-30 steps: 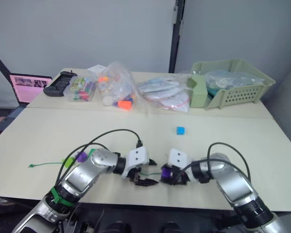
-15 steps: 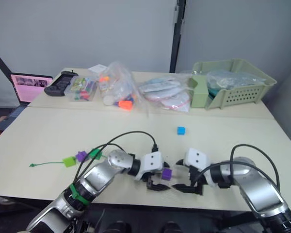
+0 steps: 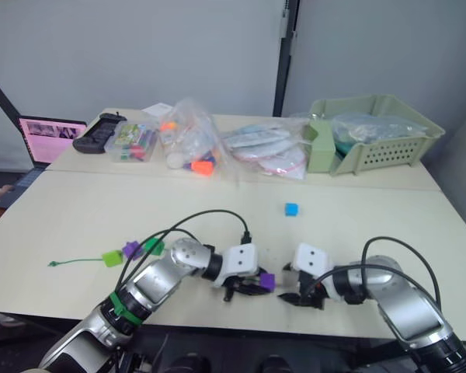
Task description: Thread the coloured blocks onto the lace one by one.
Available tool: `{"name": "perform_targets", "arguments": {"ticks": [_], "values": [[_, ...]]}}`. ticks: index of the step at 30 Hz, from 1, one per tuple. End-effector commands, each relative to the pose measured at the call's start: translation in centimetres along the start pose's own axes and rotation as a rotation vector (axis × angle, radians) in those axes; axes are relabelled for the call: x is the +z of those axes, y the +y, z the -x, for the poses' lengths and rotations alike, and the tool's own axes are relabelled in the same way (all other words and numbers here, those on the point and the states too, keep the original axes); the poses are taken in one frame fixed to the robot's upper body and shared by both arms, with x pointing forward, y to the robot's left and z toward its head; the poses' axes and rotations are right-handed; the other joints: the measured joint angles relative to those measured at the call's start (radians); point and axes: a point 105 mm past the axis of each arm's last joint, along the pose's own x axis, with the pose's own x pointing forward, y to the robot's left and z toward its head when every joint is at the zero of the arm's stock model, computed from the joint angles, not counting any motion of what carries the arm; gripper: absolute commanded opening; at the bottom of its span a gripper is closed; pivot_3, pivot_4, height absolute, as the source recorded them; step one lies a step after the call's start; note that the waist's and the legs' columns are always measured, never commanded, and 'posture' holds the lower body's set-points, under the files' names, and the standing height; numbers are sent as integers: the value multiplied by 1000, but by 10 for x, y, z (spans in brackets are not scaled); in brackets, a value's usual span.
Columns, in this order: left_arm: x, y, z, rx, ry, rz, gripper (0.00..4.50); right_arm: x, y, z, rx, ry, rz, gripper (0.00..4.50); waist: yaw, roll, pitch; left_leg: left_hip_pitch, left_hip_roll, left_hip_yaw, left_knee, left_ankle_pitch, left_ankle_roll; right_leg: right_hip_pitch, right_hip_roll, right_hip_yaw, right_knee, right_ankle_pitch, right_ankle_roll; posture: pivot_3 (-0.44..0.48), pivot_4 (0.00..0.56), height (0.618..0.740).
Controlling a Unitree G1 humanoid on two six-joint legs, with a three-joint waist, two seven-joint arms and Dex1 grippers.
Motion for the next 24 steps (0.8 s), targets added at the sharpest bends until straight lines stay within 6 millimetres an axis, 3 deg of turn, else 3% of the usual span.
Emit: {"name": "perform_targets", "arguments": {"ticks": [1,7,13,16,19,24], "values": [[9,2,1,-5,-18,-43,1206,7,-1,2,-2,-14,42,1926,0,0,0,0,0,0,0,0,0,0,0,0,0,0,0,0,150,740],[8,3,2,-4,-12,-40,1206,7,-1,2,0,-15,50,0,0,0,0,0,0,0,0,0,0,0,0,0,0,0,0,0,150,740],[-4,9,20,33,13,4,1206,6,-2,4,11,-14,67,0,0,0,0,0,0,0,0,0,0,0,0,0,0,0,0,0,150,740],[-27,12,52,73,74,33,1206,8,-3,5,14,-19,77,0,-8,0,0,1,1,0,0,0,0,0,1,0,0,0,0,0,150,740],[-68,15,107,144,213,73,1206,10,-4,5,21,-21,88,0,-25,0,0,3,6,-1,-2,0,0,0,3,1,1,0,-1,0,150,740],[-119,16,193,261,432,117,1206,13,-4,4,33,-30,104,0,-36,0,0,11,8,0,-9,0,0,1,5,3,1,-1,-4,0,150,740]]}}
